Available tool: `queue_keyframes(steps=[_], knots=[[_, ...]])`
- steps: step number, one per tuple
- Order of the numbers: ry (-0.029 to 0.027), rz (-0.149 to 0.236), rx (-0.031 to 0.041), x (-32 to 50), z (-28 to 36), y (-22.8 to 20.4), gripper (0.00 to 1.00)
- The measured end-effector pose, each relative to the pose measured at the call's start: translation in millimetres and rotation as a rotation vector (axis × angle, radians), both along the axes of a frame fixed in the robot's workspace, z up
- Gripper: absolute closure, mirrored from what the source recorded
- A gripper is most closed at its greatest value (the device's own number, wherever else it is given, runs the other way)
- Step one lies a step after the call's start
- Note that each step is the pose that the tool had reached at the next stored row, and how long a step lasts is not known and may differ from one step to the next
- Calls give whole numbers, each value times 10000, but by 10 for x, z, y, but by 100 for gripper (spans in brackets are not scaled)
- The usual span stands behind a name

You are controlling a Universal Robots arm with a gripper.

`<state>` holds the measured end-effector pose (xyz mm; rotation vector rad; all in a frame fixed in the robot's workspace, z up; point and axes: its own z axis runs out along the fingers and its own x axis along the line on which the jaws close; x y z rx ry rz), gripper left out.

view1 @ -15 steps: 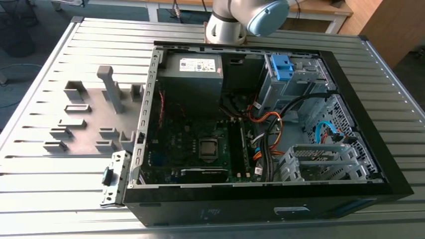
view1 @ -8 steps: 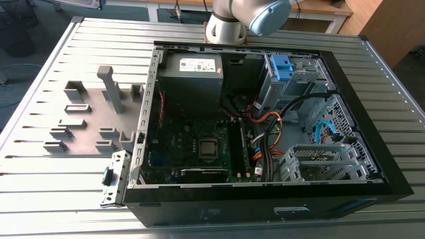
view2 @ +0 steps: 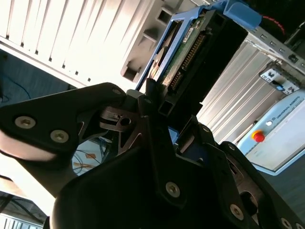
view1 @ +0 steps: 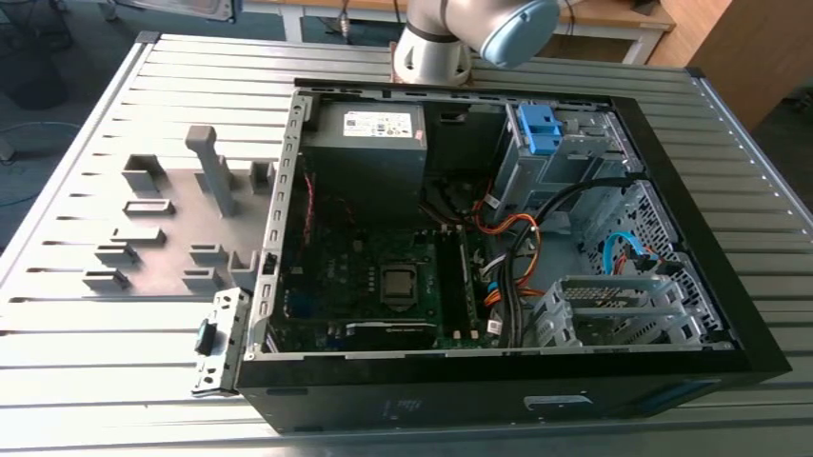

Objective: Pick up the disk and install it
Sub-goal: 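Pick up the disk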

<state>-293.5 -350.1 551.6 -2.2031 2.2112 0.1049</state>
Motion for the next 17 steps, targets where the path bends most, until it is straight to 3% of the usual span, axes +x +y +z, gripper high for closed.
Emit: queue_keyframes(steps=[5,17], knots=[[21,1,0,223,-6,0,64],[43,1,-1,591,-18,0,64]])
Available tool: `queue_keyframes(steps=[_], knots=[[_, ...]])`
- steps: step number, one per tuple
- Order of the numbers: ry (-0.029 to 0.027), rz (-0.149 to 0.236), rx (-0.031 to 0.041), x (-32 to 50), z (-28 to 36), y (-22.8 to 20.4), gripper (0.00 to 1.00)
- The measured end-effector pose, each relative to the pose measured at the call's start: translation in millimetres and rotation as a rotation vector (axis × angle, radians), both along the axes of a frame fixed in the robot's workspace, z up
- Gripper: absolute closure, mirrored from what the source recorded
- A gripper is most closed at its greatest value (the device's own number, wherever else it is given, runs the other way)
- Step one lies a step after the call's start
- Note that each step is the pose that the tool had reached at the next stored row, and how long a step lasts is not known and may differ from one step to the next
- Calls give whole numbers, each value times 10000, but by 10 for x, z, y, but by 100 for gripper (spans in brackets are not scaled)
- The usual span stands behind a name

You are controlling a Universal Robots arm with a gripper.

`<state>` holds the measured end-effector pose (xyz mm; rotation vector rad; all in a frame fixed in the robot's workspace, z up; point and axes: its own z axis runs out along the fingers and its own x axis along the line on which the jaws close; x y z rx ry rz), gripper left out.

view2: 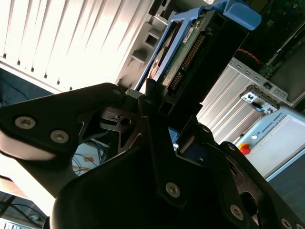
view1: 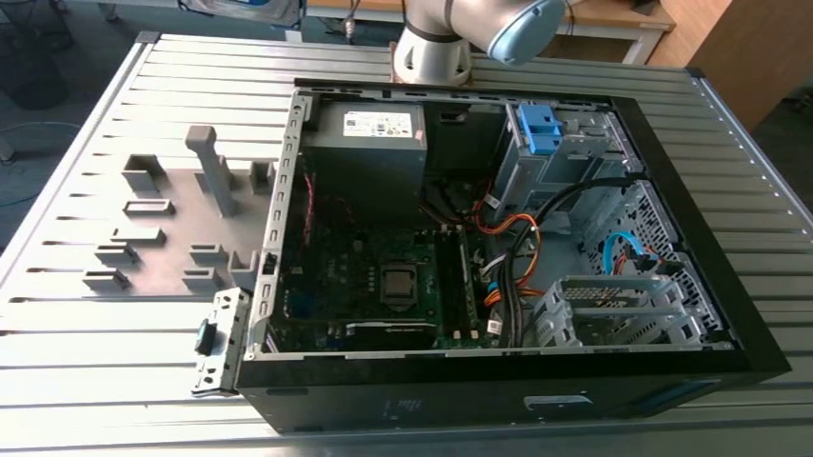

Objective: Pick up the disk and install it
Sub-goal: 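Pick up the disk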

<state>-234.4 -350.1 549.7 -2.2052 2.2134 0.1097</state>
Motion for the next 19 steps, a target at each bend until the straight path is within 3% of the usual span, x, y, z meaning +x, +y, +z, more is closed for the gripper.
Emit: queue_keyframes(steps=[5,19], knots=[[15,0,0,158,-5,0,64],[112,-1,0,788,-25,0,64]])
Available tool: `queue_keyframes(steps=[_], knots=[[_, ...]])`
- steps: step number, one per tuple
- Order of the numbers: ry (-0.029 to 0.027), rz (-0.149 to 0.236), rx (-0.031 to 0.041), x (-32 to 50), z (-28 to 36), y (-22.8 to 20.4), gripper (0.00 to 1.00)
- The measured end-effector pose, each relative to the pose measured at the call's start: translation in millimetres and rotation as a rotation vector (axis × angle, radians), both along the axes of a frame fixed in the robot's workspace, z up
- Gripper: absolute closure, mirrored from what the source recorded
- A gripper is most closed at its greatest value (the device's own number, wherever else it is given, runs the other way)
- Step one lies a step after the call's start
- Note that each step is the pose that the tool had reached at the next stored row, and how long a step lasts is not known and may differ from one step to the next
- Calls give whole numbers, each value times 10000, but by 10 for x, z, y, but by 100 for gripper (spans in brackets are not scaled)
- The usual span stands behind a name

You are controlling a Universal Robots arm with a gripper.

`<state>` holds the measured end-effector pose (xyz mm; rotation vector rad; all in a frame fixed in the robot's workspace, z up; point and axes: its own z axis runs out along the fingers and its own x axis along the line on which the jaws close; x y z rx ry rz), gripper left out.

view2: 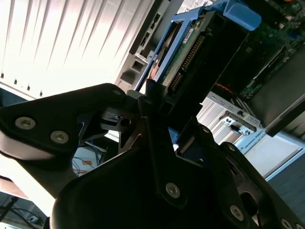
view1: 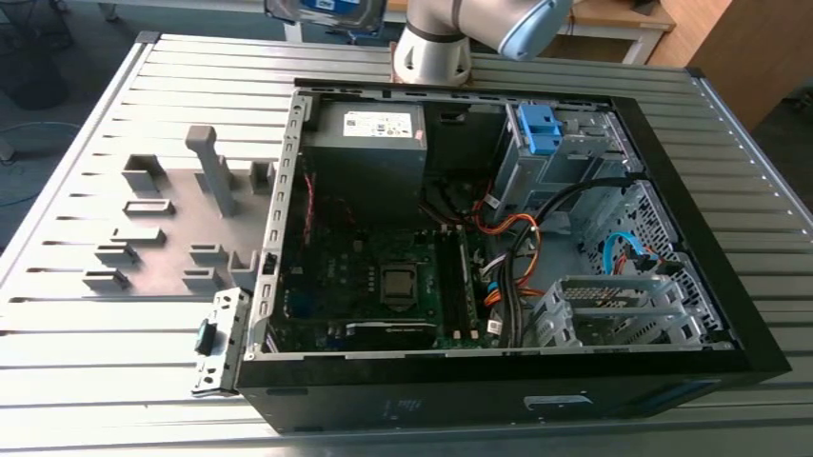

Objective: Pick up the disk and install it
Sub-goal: 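Pick up the disk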

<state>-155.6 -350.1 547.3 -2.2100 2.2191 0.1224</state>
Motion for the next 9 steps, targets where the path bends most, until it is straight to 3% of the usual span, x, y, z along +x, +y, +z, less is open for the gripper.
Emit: queue_keyframes(steps=[9], knots=[[36,1,0,339,-13,-1,64]])
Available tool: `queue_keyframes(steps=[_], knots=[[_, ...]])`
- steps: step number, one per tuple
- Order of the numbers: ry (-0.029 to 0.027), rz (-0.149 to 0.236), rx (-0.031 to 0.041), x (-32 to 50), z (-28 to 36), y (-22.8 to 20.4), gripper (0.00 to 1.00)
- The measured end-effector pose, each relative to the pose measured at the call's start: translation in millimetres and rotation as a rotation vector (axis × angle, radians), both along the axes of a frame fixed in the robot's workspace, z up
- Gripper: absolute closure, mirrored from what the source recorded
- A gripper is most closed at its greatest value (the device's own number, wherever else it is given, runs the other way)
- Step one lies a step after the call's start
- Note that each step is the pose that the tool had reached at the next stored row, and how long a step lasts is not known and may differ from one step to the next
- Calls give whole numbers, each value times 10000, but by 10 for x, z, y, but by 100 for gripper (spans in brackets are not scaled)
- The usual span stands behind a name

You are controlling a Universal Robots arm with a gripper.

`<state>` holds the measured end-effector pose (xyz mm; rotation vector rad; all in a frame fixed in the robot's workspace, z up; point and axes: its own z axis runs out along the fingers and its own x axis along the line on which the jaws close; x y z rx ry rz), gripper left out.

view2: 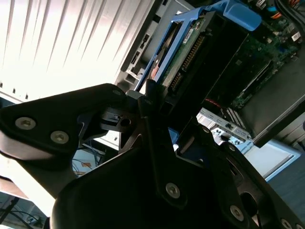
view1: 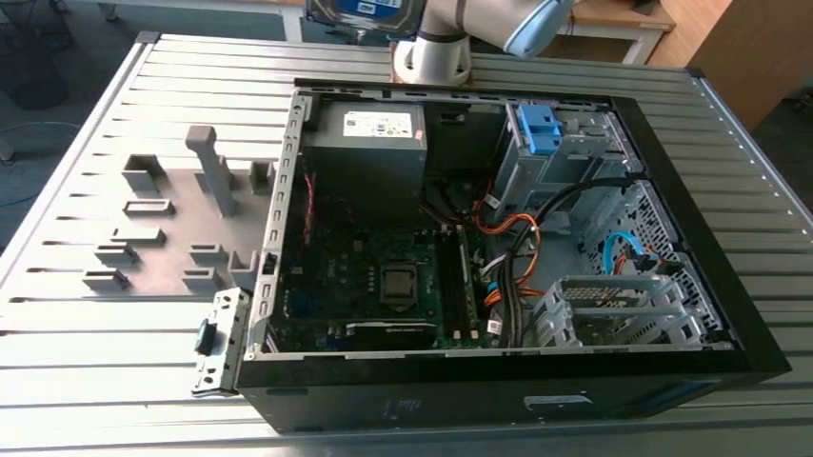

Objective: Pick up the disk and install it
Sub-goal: 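Pick up the disk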

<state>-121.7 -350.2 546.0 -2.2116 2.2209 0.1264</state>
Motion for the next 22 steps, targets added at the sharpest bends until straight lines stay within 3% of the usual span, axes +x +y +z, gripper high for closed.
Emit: queue_keyframes(steps=[6,22], knots=[[30,-1,0,243,-5,0,64],[82,0,-1,759,-16,0,64]])
